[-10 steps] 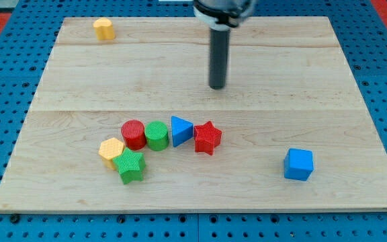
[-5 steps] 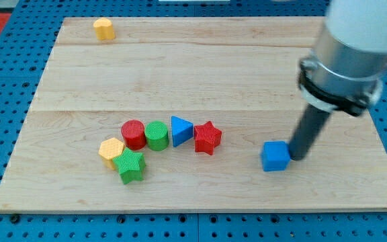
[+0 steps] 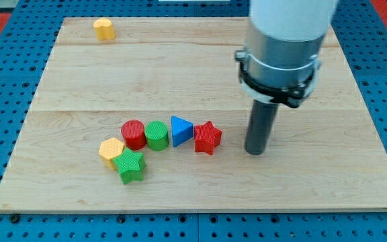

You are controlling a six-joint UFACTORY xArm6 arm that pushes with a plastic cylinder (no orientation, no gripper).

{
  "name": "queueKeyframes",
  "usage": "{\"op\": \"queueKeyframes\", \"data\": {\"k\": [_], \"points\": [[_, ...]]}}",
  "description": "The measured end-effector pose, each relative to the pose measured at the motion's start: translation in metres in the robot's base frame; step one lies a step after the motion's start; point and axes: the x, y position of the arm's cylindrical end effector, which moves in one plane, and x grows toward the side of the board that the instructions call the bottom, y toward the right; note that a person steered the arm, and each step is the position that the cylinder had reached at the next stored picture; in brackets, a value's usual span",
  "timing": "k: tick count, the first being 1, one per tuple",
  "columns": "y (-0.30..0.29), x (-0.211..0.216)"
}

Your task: Move the blue cube closer to the yellow heart

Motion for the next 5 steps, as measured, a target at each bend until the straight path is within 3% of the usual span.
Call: {"op": "queueKeyframes", "data": {"k": [3, 5], "points": [[0.02, -0.048], [-0.051, -0.077]]}}
